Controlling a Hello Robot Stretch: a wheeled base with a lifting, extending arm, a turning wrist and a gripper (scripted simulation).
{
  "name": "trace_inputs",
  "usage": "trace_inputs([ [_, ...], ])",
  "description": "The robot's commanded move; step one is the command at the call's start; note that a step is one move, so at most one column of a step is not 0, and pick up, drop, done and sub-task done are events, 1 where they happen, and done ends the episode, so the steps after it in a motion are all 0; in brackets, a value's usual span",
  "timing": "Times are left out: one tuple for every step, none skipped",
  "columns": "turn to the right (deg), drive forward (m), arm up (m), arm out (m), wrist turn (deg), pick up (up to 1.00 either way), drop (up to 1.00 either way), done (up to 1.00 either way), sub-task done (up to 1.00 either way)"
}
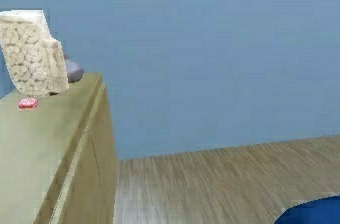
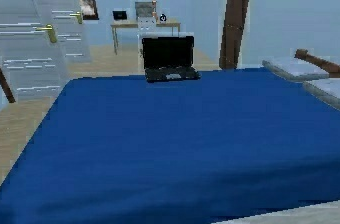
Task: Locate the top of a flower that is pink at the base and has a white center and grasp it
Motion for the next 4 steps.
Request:
trace_inputs([
  [-9.0, 0.00, 0.00, 0.00, 0.0, 0.00, 0.00, 0.00, 0.00],
  [0.0, 0.45, 0.00, 0.00, 0.0, 0.00, 0.00, 0.00, 0.00],
  [-45.0, 0.00, 0.00, 0.00, 0.0, 0.00, 0.00, 0.00, 0.00],
  [-45.0, 0.00, 0.00, 0.00, 0.0, 0.00, 0.00, 0.00, 0.00],
])
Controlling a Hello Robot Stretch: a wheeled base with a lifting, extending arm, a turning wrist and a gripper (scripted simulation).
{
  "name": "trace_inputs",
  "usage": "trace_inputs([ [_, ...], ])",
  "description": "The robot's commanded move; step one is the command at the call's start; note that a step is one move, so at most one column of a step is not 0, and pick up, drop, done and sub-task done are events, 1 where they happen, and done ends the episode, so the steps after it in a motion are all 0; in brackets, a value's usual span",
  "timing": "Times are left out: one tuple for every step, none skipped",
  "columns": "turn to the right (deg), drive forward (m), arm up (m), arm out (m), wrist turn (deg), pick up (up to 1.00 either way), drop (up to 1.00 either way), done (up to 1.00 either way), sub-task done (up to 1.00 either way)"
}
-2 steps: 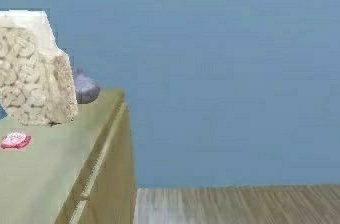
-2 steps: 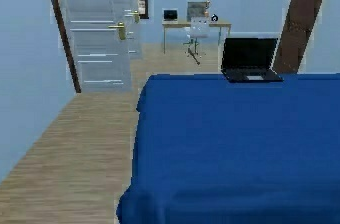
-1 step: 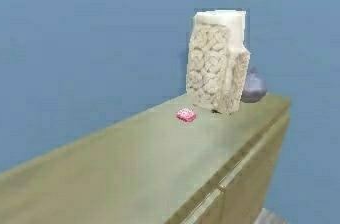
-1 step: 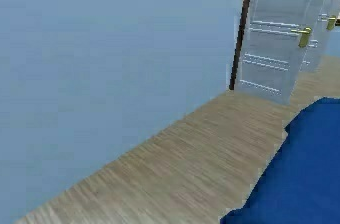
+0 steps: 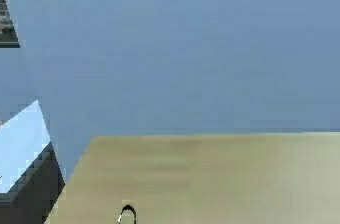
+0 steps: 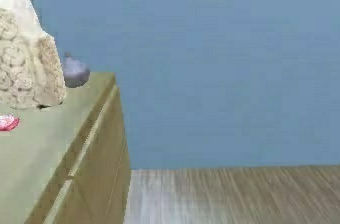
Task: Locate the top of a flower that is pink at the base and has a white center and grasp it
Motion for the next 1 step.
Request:
trace_inputs([
  [-36.0, 0.00, 0.00, 0.00, 0.0, 0.00, 0.00, 0.00, 0.00],
])
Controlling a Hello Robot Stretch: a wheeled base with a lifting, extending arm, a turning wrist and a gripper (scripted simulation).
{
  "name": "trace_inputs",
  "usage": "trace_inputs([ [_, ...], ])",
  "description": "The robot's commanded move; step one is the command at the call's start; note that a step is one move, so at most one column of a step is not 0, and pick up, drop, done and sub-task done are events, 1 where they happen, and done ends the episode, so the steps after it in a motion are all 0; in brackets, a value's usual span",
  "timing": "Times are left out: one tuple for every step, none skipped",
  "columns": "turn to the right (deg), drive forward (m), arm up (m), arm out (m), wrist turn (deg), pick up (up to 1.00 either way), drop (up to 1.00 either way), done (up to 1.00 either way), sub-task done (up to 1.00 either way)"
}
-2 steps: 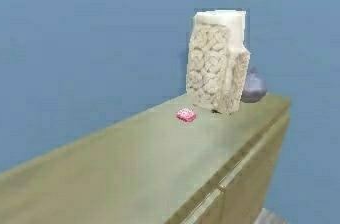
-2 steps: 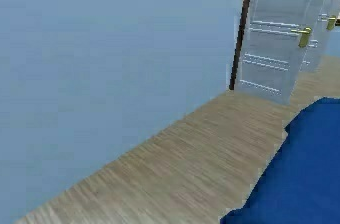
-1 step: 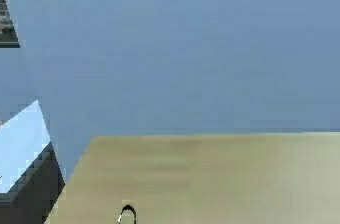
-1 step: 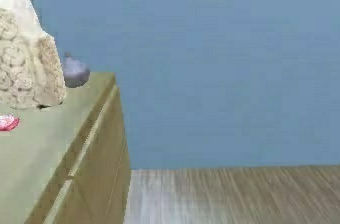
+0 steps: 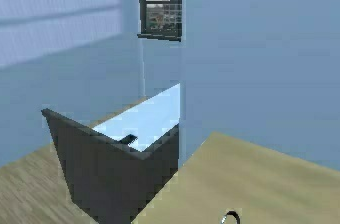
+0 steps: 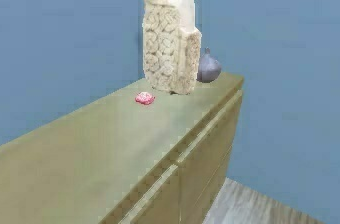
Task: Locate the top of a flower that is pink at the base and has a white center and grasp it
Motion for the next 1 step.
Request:
trace_inputs([
  [-3.0, 0.00, 0.00, 0.00, 0.0, 0.00, 0.00, 0.00, 0.00],
])
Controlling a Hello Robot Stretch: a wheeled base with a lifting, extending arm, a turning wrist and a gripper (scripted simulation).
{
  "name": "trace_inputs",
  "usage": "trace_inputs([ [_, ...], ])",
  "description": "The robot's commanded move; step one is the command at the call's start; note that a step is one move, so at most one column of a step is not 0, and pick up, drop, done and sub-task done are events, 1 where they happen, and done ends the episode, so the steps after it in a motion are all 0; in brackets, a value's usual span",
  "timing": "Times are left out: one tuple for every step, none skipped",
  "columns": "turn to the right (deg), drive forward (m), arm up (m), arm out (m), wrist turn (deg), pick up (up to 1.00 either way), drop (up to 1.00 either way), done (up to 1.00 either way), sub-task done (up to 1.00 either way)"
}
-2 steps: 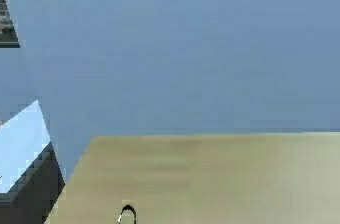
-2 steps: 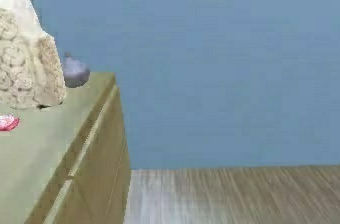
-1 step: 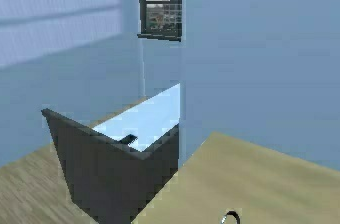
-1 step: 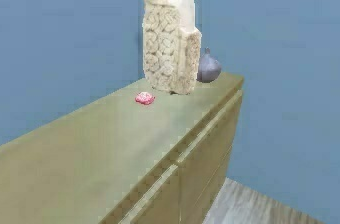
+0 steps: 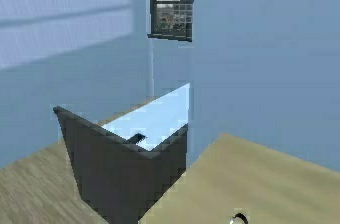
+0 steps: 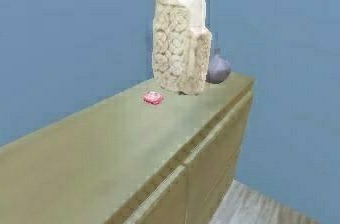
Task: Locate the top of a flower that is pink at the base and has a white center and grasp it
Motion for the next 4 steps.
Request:
trace_inputs([
  [45.0, 0.00, 0.00, 0.00, 0.0, 0.00, 0.00, 0.00, 0.00],
  [45.0, 0.00, 0.00, 0.00, 0.0, 0.00, 0.00, 0.00, 0.00],
  [33.0, 0.00, 0.00, 0.00, 0.0, 0.00, 0.00, 0.00, 0.00],
  [0.0, 0.70, 0.00, 0.00, 0.0, 0.00, 0.00, 0.00, 0.00],
])
